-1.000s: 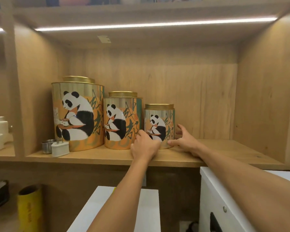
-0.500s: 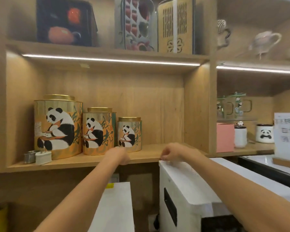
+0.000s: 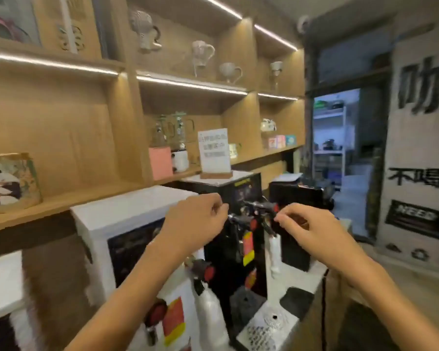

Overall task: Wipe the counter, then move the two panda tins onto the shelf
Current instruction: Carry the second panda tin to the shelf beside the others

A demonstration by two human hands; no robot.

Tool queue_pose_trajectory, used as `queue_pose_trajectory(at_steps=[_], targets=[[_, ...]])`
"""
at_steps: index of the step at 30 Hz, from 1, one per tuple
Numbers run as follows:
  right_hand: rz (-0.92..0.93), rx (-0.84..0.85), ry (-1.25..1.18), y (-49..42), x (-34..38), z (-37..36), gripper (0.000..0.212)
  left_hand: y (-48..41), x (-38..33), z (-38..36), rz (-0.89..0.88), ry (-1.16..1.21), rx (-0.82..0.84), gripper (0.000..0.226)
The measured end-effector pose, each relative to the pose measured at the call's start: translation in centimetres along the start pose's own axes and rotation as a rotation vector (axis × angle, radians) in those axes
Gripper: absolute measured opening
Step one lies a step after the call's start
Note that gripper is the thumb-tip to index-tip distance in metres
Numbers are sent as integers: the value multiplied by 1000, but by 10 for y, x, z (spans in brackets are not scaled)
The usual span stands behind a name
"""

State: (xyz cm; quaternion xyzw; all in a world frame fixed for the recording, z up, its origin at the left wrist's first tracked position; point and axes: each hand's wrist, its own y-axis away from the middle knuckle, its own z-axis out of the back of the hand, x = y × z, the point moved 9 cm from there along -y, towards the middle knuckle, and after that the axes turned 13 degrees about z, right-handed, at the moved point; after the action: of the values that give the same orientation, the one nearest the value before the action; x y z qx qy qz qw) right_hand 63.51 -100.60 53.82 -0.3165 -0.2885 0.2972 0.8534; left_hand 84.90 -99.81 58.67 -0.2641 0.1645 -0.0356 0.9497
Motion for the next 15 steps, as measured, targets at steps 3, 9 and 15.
queue_pose_trajectory(at_steps=[3, 9, 15], targets=[[-315, -89, 5, 168, -53, 42, 17, 86, -91, -103, -197, 169, 271, 24], [-1160, -261, 66, 547, -44, 79, 23, 313, -256, -298, -593, 215, 968, 16], [-1845, -653, 276, 805, 176, 97, 28, 597, -346, -344, -1289, -11, 1396, 25]])
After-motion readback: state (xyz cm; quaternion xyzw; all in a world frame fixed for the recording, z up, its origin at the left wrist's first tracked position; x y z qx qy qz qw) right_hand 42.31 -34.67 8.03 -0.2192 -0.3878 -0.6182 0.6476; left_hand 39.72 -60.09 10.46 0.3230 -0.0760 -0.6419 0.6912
